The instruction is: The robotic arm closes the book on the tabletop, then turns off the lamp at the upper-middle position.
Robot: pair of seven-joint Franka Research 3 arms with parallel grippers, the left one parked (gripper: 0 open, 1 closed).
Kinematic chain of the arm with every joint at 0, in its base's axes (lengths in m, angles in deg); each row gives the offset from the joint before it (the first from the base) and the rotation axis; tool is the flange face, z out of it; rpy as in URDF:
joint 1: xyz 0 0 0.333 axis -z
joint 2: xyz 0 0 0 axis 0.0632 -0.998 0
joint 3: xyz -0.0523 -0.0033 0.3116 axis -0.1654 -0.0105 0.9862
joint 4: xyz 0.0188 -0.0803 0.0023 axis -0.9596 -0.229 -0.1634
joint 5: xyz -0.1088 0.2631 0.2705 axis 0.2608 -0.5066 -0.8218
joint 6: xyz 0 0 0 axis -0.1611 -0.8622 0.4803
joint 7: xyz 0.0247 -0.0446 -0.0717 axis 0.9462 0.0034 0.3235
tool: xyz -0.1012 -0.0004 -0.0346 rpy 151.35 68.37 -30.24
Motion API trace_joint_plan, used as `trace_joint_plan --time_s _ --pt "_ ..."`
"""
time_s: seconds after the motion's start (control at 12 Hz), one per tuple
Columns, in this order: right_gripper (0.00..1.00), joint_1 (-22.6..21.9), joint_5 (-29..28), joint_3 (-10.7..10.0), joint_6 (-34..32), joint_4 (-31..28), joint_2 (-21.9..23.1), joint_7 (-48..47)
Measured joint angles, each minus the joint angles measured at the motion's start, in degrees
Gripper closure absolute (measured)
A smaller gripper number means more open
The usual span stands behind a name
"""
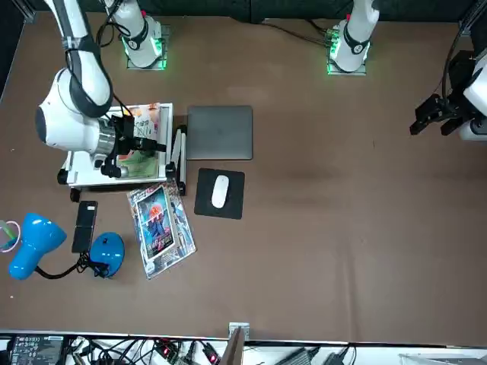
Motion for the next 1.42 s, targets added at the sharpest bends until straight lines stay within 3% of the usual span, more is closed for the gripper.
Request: trace_joint_plan --time_s 0.67,1.08,1.17,1.42 --pt "0.04 -3.42 19.16 0.00 -0.41 -0.02 5.39 -17.75" --pt "0.68 -3.42 23.38 -0.14 0.01 -1.62 3.36 -18.59" --pt "0.89 -3.62 23.50 -0.14 1.30 -1.76 1.44 -18.59" --pt "0.92 -4.53 23.54 -0.13 1.86 -1.43 0.26 -19.02"
